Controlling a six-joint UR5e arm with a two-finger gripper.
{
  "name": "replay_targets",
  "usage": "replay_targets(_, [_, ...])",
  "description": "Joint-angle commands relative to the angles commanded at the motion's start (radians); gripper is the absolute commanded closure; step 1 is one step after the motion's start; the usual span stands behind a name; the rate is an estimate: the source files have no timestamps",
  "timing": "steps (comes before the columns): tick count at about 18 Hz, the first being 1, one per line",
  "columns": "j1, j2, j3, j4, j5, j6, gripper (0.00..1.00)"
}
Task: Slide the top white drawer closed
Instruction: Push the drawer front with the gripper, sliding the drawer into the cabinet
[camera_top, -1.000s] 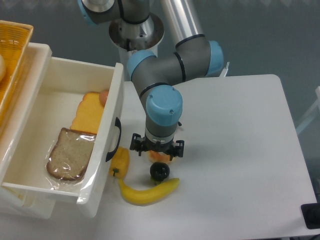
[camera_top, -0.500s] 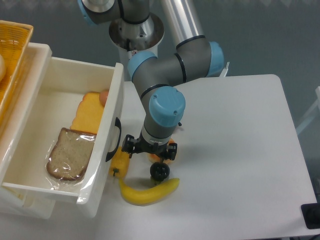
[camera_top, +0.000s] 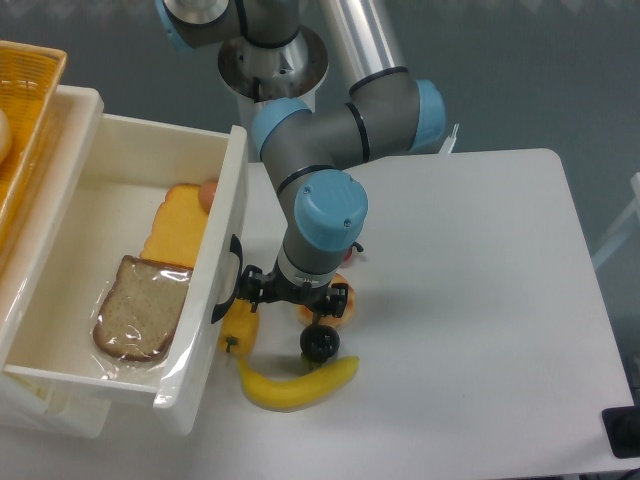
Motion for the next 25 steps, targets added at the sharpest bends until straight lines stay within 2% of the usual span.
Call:
replay_targets(11, [-0.025, 0.014, 0.000, -0.011, -0.031, 0.003, 0.00])
replay_targets(25, [-0.103, 0.032, 0.003, -0.008, -0.041, 0.011, 0.00])
